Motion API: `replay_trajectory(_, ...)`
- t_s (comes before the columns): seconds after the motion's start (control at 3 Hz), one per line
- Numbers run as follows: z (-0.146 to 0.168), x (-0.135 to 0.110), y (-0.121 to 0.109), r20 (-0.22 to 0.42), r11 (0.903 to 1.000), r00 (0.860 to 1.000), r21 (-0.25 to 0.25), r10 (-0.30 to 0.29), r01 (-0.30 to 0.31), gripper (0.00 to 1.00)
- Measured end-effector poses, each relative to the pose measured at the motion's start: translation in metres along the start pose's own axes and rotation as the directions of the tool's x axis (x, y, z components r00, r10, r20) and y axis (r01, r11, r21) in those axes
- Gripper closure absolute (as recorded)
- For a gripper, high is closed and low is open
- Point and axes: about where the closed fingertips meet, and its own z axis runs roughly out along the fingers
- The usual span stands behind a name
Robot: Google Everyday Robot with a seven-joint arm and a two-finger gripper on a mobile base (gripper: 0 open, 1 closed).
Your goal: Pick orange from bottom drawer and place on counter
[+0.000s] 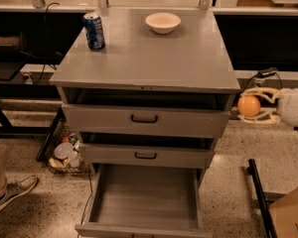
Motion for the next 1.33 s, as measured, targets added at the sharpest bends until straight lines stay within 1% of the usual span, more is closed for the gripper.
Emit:
replay_trajectory(0.33,0.005,0.005,-0.033,-0.061,0.9945,0.993,-0.014,0.102,-0.104,1.00)
replay_trajectory(0.67,0.018,0.009,-0.055,-0.062,0.9872,0.987,-0.049,0.149,-0.152,1.00)
replay_trajectory(1.33,0.022,0.008,-0.056,-0.058,0.9877,0.988,-0.048,0.146,-0.149,1.00)
